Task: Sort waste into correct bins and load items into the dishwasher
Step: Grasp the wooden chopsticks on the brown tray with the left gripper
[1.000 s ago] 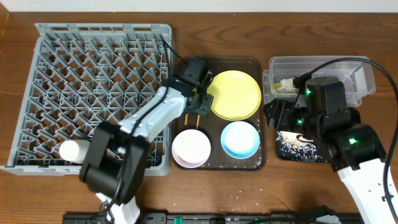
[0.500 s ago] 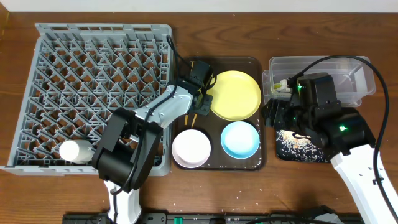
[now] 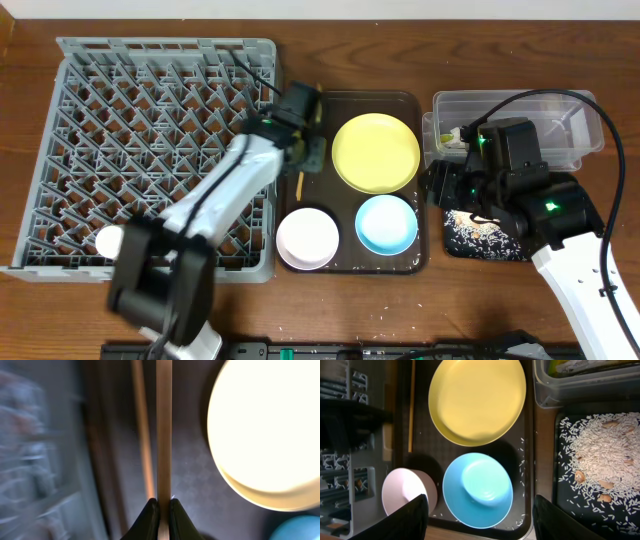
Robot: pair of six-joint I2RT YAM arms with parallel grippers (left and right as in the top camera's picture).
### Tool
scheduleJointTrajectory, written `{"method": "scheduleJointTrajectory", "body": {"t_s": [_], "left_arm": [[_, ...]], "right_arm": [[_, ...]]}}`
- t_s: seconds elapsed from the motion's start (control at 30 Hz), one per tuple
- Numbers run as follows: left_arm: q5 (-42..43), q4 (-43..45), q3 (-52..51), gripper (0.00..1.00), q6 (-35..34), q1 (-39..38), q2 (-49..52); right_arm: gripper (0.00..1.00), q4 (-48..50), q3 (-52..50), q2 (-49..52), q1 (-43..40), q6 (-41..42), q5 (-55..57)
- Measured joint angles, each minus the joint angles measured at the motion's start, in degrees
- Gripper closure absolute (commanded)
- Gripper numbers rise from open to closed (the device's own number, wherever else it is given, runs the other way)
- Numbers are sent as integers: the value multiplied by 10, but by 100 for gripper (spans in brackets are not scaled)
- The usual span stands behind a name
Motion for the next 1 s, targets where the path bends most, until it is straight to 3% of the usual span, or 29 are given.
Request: {"method": "scheduleJointTrajectory", "body": {"t_s": [0.17,0.3,0.47,0.6,0.67,0.83,1.0], "left_arm": [[-16,-86,12,92,0,31,-96],[-64,-119,5,92,0,64,-98],[-83,-120,-17,78,2,81,-60],[-58,-122,-19,78,2,80,-41],[-38,-128,-17,69,0,79,-51],[5,-61,2,59,-7,5,-73],[-43,4,3,59,2,-55,-29]], "right_arm": [[35,-1,0,0,0,0,0],[34,0,0,0,0,0,0],[34,0,0,0,0,0,0],[30,0,0,0,0,0,0],[29,0,0,0,0,0,0],[28,1,0,0,0,0,0],[28,1,0,0,0,0,0]]}}
